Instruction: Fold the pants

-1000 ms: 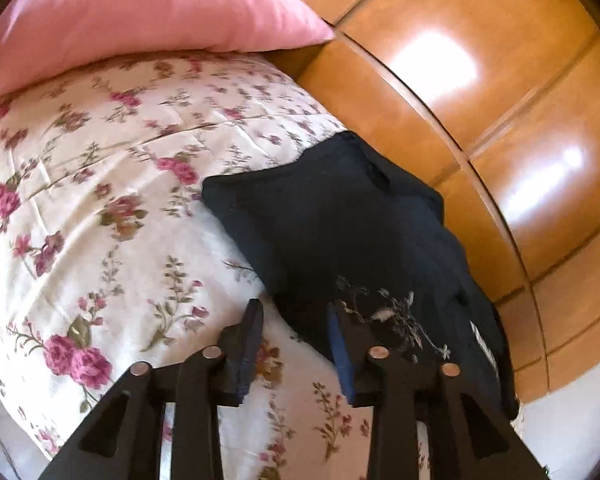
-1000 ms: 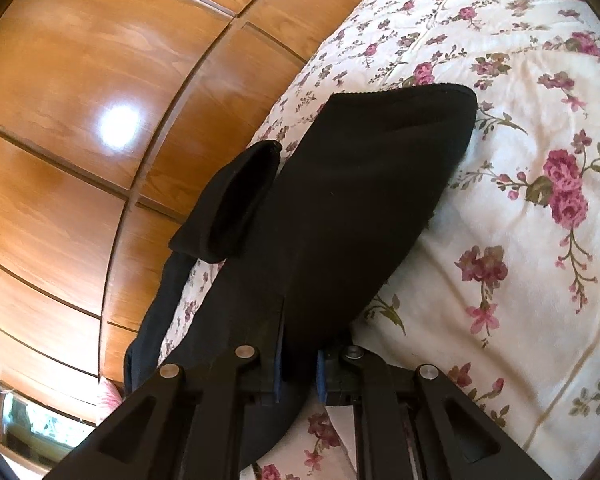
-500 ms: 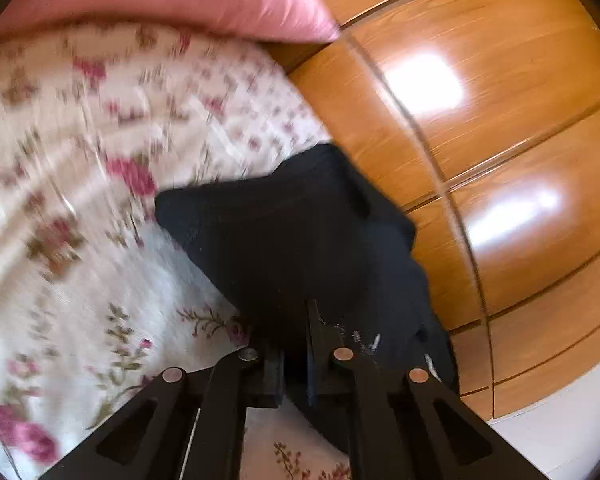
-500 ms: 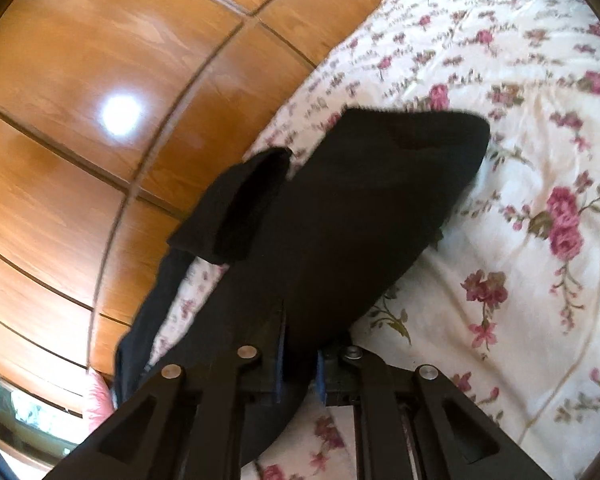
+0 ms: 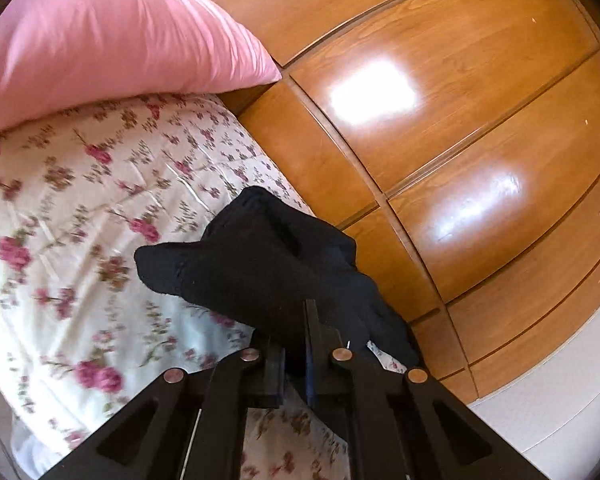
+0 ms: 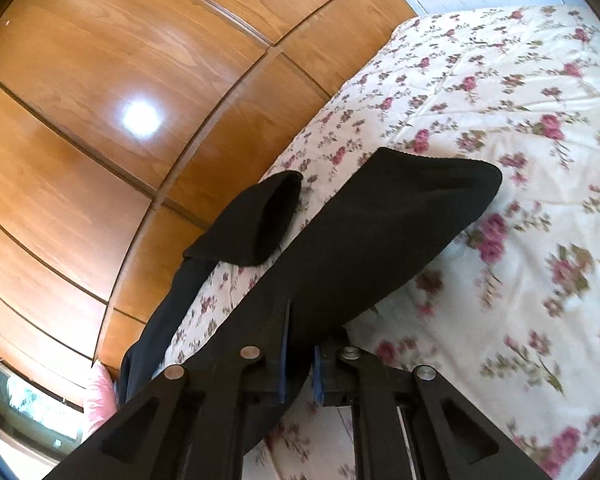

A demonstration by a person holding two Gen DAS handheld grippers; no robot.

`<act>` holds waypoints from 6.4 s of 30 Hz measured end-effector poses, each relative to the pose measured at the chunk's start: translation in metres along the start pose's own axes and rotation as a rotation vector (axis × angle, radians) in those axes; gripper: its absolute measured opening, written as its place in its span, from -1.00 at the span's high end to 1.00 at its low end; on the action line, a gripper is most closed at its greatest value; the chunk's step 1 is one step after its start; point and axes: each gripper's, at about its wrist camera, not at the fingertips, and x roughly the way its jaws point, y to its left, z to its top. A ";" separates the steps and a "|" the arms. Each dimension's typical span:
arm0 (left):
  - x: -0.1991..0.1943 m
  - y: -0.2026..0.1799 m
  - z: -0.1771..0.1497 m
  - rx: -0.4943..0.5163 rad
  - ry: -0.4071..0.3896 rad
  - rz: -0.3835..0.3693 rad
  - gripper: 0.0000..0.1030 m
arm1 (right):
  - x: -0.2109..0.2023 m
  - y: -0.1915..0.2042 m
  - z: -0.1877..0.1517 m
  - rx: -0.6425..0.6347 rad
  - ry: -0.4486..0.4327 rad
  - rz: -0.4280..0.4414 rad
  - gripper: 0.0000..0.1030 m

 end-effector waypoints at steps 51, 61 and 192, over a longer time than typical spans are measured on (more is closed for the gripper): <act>0.212 -0.112 -0.091 0.473 0.309 0.137 0.07 | 0.118 0.107 0.022 -0.654 0.119 -0.362 -0.35; 0.209 -0.093 -0.086 0.379 0.290 0.042 0.07 | 0.189 0.114 0.031 -0.847 0.239 -0.425 0.59; 0.268 -0.117 0.101 0.895 0.218 0.483 0.88 | 0.128 0.032 0.065 -0.055 -0.056 -0.258 0.68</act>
